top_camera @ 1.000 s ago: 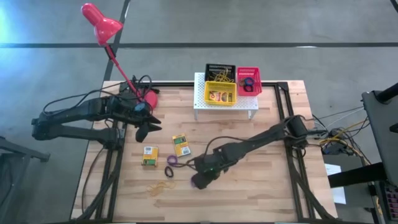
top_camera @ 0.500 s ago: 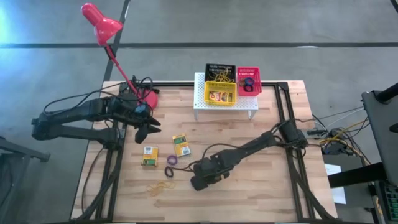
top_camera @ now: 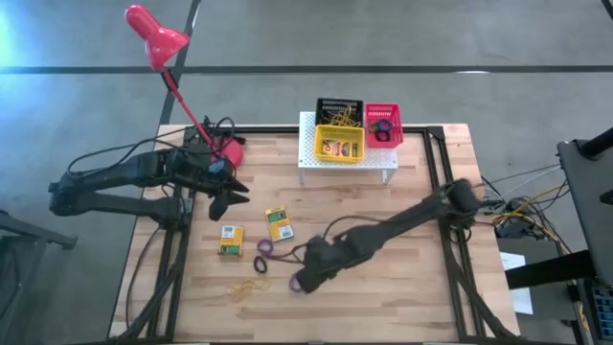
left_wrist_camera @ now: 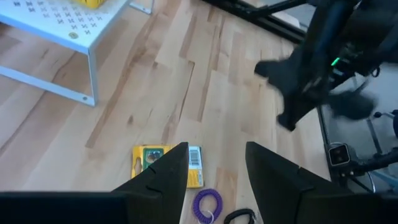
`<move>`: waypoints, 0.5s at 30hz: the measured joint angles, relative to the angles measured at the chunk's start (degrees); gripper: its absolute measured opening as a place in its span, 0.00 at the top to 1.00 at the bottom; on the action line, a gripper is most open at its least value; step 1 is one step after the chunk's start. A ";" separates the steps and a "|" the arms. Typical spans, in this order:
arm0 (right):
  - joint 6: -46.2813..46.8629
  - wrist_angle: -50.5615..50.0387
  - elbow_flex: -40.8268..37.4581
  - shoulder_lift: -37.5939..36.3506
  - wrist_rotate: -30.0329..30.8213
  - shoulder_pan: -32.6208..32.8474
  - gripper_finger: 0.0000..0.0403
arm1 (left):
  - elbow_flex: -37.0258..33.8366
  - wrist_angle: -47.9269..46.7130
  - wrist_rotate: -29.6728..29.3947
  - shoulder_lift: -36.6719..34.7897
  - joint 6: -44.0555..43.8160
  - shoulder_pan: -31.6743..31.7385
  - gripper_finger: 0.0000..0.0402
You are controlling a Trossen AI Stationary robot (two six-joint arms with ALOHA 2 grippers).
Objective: Pick & Place Office Desk Supplies
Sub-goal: Put the black rubber band in the black bin on the shelf
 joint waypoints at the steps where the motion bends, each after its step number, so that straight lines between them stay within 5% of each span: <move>1: -1.07 -1.27 0.06 -2.55 1.71 -0.27 0.98 | 0.02 0.44 0.00 0.00 -0.01 0.00 0.59; 8: -10.63 -12.47 -0.01 -19.40 12.08 -7.11 0.98 | 0.02 7.86 -0.54 0.04 0.03 0.04 0.59; 15: -27.17 -12.42 0.08 -31.57 14.68 -20.85 0.98 | 0.07 17.52 -9.44 1.33 0.03 0.04 0.59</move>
